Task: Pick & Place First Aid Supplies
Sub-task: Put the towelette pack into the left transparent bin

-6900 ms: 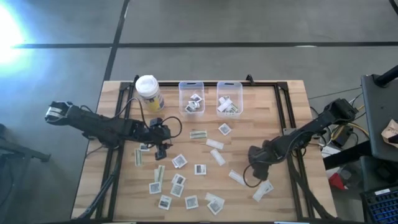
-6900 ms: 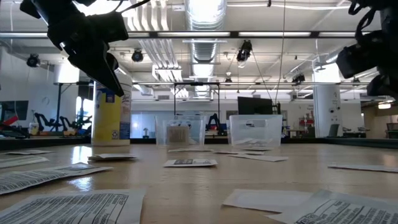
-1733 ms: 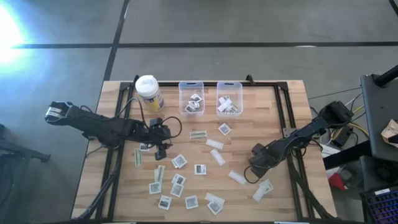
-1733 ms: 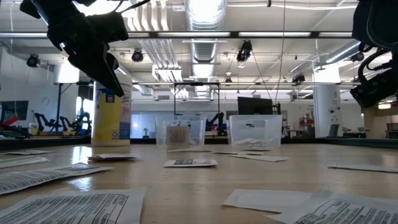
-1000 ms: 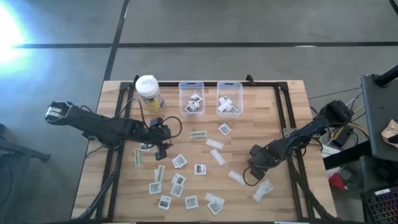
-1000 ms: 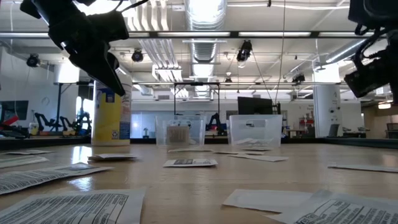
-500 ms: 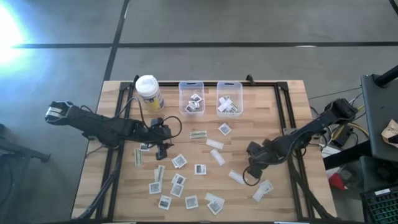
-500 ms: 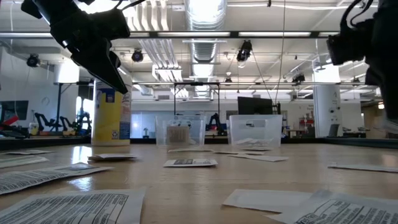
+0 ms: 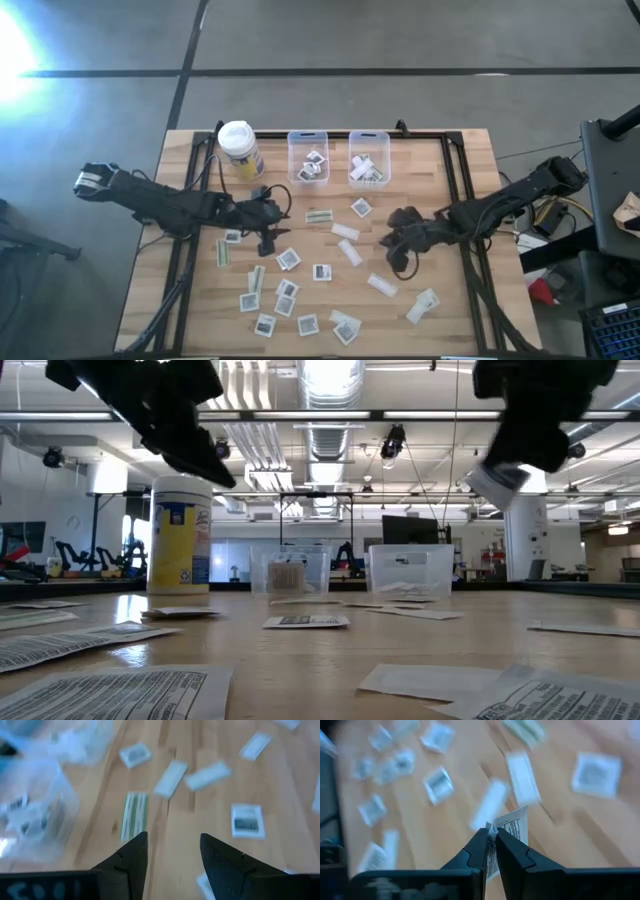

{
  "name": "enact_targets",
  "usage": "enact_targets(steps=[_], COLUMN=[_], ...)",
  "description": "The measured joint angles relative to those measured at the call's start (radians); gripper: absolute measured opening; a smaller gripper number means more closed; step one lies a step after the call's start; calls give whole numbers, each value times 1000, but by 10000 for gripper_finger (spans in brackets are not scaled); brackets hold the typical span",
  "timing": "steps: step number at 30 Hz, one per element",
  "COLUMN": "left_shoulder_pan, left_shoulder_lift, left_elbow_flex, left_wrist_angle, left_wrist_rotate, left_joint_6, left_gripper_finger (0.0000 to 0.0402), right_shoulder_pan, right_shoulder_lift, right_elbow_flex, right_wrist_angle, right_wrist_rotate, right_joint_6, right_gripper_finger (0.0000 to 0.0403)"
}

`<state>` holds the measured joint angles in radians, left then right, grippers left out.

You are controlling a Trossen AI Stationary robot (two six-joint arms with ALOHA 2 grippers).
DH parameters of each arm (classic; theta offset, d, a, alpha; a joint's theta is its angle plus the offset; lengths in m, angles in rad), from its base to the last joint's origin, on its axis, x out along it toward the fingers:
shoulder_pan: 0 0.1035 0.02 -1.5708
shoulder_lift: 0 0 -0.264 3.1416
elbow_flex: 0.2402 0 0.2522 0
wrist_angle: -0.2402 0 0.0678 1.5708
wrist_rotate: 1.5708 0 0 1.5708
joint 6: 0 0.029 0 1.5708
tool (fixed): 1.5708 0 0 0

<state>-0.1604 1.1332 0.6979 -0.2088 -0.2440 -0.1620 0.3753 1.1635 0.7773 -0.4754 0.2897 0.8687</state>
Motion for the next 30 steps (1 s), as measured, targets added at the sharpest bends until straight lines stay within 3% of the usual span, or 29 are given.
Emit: enact_targets(steps=[13,26,30], left_shoulder_pan=[0,2,3], left_shoulder_lift=[170,326,364], left_elbow_flex=[0,1,25], left_wrist_angle=[464,889,951], left_wrist_rotate=[91,241,292], left_joint_6=[122,145,138], left_gripper_finger=[174,174,174], right_shoulder_pan=[-68,-71,-75], right_shoulder_lift=[-16,31,70], right_elbow_flex=[1,2,1], right_wrist_angle=[439,681,752], right_wrist_rotate=[-142,-266,-299], right_joint_6=[-312,-516,-540], right_gripper_finger=[31,31,31])
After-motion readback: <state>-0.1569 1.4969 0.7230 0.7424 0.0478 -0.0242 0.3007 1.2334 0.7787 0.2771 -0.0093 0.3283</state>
